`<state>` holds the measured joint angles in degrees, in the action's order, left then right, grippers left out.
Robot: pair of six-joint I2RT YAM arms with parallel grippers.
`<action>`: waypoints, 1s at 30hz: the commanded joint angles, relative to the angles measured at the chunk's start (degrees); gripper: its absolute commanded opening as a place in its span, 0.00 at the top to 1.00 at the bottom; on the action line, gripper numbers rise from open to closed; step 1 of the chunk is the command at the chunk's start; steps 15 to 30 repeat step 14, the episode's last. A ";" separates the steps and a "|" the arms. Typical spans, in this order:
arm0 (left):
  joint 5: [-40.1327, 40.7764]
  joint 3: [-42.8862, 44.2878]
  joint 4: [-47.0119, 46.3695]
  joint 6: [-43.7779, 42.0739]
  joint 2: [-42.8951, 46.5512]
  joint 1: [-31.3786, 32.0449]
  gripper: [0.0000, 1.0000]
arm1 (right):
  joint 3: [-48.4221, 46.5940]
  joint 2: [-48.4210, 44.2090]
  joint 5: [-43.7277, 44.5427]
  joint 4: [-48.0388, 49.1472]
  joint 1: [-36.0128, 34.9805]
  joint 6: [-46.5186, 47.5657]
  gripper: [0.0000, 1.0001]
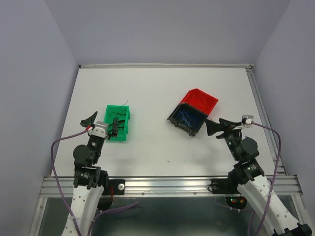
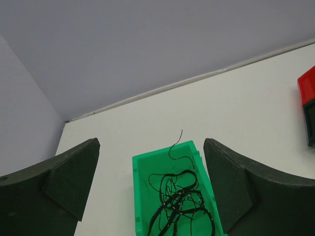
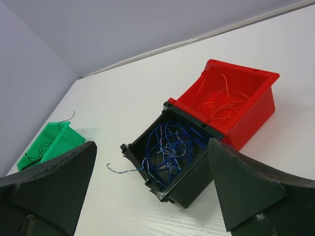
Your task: Untangle the cables
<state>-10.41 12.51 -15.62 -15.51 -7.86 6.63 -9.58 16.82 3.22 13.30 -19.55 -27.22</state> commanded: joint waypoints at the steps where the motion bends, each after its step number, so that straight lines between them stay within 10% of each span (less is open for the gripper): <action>1: 1.01 0.67 -4.16 0.30 -0.93 -0.39 0.01 | 0.18 0.32 0.91 0.59 0.04 1.21 0.00; 30: 1.19 0.32 -3.98 0.48 -0.05 -0.39 0.01 | 1.23 -1.79 1.34 0.59 0.04 0.24 0.00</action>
